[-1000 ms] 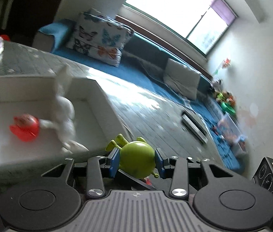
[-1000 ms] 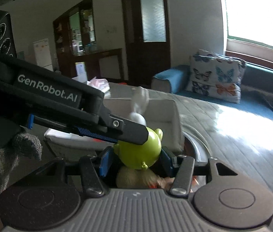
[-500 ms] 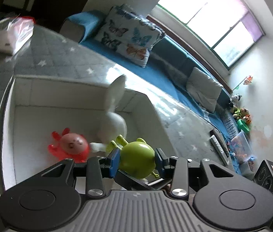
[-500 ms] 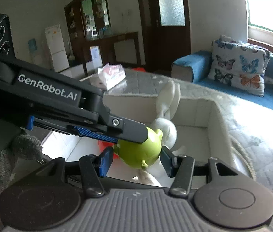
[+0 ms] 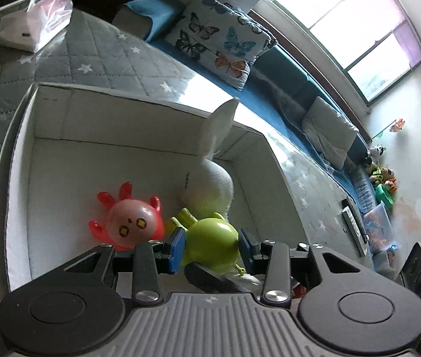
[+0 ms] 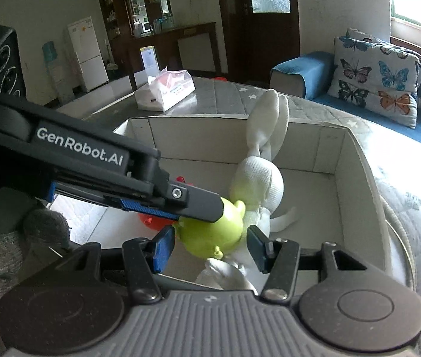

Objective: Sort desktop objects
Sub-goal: 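Lower the alien toy into the shoebox and open the right gripper, then move the right tool down to the red-and-black cartoon doll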

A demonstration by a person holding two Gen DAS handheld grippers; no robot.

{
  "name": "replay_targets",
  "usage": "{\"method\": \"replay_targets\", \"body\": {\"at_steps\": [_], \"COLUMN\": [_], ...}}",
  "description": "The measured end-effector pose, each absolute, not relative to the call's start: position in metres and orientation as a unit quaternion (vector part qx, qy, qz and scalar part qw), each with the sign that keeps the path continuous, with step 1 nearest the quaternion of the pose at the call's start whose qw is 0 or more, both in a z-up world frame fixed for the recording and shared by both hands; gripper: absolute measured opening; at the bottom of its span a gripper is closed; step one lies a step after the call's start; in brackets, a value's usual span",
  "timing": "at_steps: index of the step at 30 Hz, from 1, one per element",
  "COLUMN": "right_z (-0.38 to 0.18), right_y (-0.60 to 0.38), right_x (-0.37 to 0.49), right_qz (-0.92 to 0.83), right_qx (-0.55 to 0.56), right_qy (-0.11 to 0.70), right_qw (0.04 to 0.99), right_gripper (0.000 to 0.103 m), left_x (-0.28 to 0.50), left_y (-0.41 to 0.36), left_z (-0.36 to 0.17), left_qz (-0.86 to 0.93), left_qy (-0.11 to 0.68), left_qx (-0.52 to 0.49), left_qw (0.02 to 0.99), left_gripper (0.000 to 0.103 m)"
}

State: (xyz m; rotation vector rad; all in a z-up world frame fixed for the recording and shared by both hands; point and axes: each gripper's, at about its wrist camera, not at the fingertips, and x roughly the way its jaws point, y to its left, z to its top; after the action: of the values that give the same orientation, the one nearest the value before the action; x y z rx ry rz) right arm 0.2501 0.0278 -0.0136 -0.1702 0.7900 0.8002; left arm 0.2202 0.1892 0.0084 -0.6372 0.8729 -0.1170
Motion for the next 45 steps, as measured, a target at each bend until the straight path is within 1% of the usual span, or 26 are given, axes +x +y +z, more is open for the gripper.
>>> {"method": "replay_targets", "body": {"at_steps": [10, 17, 25, 27, 29, 31, 33, 37, 40, 43, 45], "right_z": [-0.011, -0.01, 0.001, 0.006, 0.01, 0.015, 0.019, 0.024, 0.026, 0.026, 0.025], "right_y": [0.038, 0.042, 0.026, 0.019, 0.011, 0.002, -0.006, -0.023, -0.037, -0.051, -0.06], "right_x": [0.244, 0.244, 0.225, 0.218, 0.212, 0.205, 0.199, 0.186, 0.176, 0.165, 0.158], "right_qz": [0.387, 0.39, 0.387, 0.385, 0.381, 0.377, 0.373, 0.364, 0.357, 0.348, 0.339], "right_qx": [-0.094, -0.097, -0.09, -0.088, -0.086, -0.083, -0.08, -0.075, -0.067, -0.065, -0.067], "right_qy": [0.373, 0.373, 0.337, 0.327, 0.316, 0.305, 0.297, 0.281, 0.275, 0.267, 0.262], "right_qw": [0.838, 0.836, 0.853, 0.858, 0.865, 0.871, 0.875, 0.885, 0.89, 0.896, 0.901], "right_gripper": [0.055, 0.053, 0.054, 0.062, 0.069, 0.072, 0.082, 0.086, 0.092, 0.102, 0.103], "left_x": [0.218, 0.21, 0.194, 0.19, 0.184, 0.179, 0.174, 0.164, 0.158, 0.153, 0.151], "left_y": [0.194, 0.194, 0.187, 0.182, 0.177, 0.172, 0.166, 0.154, 0.143, 0.132, 0.124], "left_z": [0.002, 0.011, 0.029, 0.033, 0.038, 0.042, 0.044, 0.049, 0.05, 0.05, 0.048], "left_qz": [-0.036, -0.029, -0.032, -0.033, -0.033, -0.034, -0.036, -0.04, -0.045, -0.054, -0.062], "left_qy": [0.433, 0.426, 0.405, 0.402, 0.396, 0.391, 0.388, 0.382, 0.379, 0.378, 0.379], "left_qx": [-0.306, -0.299, -0.285, -0.278, -0.27, -0.263, -0.258, -0.247, -0.238, -0.229, -0.225], "left_qw": [0.847, 0.854, 0.868, 0.872, 0.877, 0.882, 0.884, 0.889, 0.893, 0.896, 0.896], "left_gripper": [0.042, 0.042, 0.042, 0.041, 0.041, 0.041, 0.041, 0.041, 0.041, 0.041, 0.041]}}
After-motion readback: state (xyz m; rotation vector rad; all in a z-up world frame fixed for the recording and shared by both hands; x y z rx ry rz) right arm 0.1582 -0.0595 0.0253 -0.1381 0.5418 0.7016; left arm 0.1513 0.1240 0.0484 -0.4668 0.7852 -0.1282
